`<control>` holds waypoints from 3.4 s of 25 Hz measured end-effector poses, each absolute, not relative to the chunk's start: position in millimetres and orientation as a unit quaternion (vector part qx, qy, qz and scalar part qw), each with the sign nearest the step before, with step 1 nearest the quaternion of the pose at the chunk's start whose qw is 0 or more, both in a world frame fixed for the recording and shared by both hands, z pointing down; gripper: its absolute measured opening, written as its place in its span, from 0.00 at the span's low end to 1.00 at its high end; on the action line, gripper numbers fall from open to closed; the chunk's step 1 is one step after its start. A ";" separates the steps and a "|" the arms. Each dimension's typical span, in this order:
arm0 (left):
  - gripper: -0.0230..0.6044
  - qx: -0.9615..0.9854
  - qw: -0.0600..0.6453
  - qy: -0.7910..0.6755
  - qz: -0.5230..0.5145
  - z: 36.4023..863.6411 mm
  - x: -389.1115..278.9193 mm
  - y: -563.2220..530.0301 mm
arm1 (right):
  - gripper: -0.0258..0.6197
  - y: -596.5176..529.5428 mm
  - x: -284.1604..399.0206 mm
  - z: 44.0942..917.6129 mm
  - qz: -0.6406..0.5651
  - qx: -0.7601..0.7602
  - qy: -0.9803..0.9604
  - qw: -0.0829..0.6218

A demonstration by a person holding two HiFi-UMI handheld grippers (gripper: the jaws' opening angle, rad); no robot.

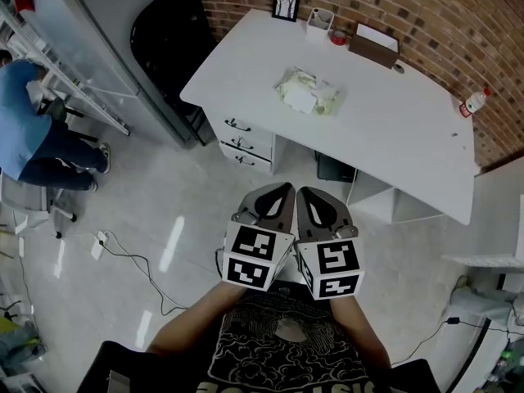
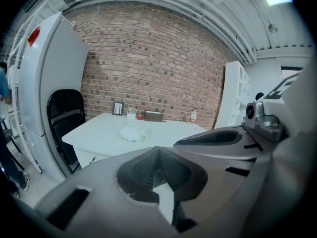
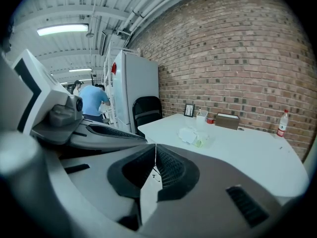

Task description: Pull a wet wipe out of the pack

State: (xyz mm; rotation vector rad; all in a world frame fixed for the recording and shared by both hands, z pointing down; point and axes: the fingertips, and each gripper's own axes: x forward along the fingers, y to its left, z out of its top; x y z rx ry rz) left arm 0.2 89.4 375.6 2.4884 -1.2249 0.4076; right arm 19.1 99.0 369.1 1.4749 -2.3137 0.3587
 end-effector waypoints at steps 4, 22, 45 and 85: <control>0.05 0.880 0.167 -0.423 0.140 375.8 -17.1 76.9 | 0.07 85.9 1.7 369.5 0.124 0.532 -0.816 0.189; 0.05 0.883 0.160 -0.423 0.126 374.7 -61.2 43.9 | 0.07 53.1 -37.2 366.9 0.113 0.543 -0.811 0.185; 0.05 0.880 0.172 -0.417 0.150 394.7 -21.8 -36.3 | 0.07 -32.3 1.9 381.3 0.128 0.542 -0.810 0.187; 0.05 0.853 0.195 -0.431 0.219 443.1 56.9 -205.9 | 0.07 -204.9 84.5 436.3 0.210 0.494 -0.822 0.188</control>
